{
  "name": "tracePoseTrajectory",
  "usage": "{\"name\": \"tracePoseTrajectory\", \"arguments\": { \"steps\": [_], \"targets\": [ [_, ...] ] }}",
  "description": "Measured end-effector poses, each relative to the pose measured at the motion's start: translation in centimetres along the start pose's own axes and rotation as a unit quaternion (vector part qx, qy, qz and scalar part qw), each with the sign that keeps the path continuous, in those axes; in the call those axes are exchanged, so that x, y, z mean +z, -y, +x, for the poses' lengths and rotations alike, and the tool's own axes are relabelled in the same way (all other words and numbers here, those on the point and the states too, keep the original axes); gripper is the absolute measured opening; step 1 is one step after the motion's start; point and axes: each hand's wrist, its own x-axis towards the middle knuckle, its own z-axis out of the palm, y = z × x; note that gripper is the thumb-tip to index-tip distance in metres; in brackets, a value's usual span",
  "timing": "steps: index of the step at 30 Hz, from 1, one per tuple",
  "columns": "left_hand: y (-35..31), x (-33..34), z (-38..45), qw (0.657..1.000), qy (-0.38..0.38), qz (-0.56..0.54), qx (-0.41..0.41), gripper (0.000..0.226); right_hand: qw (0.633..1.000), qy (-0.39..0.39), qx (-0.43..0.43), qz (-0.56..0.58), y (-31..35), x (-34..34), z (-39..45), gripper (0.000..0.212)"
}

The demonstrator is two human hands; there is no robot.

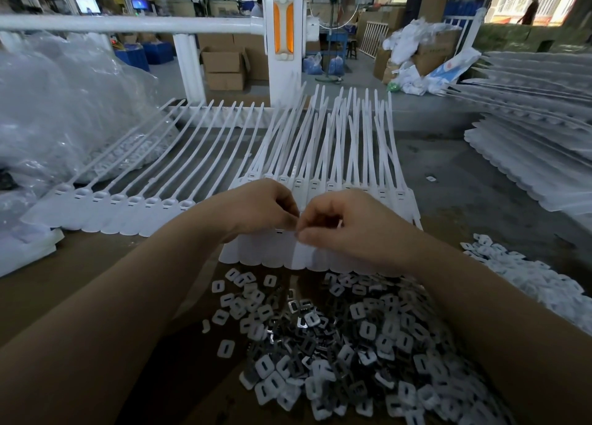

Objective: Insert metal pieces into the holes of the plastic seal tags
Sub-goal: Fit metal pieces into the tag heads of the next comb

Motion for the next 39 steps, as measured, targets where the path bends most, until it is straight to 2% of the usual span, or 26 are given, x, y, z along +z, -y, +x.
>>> {"name": "tracePoseTrajectory", "arguments": {
  "steps": [3, 8, 13, 23, 27, 31, 34, 36, 39],
  "targets": [
    [0.2, 0.0, 0.1, 1.0, -0.002, -0.01, -0.001, 0.004, 0.993, 0.102, -0.041, -0.031, 0.8, 0.3, -0.3, 0.006],
    [0.5, -0.1, 0.3, 1.0, -0.003, -0.008, 0.004, 0.006, 0.982, 0.166, -0.083, -0.034, 1.7, 1.0, -0.5, 0.017],
    [0.6, 0.0, 0.5, 1.0, -0.009, 0.001, 0.001, 0.007, 0.973, 0.168, -0.109, -0.116, 2.0, 1.7, -0.4, 0.022],
    [0.6, 0.1, 0.5, 1.0, -0.009, -0.01, 0.002, 0.007, 0.976, 0.143, -0.117, -0.111, 1.5, 1.9, -0.4, 0.011],
    [0.5, 0.0, 0.3, 1.0, -0.01, -0.019, 0.004, 0.005, 0.985, 0.082, -0.114, -0.099, 1.2, 1.7, -0.3, 0.004],
    [0.1, -0.3, 0.0, 0.999, -0.024, -0.04, 0.025, 0.008, 0.99, -0.102, -0.06, -0.079, 0.4, 1.0, 0.2, 0.012],
    [-0.3, -0.7, -0.1, 0.997, -0.017, -0.076, 0.018, 0.012, 0.97, -0.238, 0.004, -0.059, -0.4, 0.3, 0.4, 0.012],
    [-0.6, -0.8, -0.2, 0.992, 0.003, -0.125, 0.01, 0.019, 0.959, -0.276, 0.025, -0.065, -0.8, 0.0, 0.4, 0.013],
    [-0.9, -0.7, -0.3, 0.98, 0.028, -0.198, 0.015, 0.023, 0.952, -0.285, 0.03, -0.107, -0.9, 0.1, 0.4, 0.01]
  ]
}}
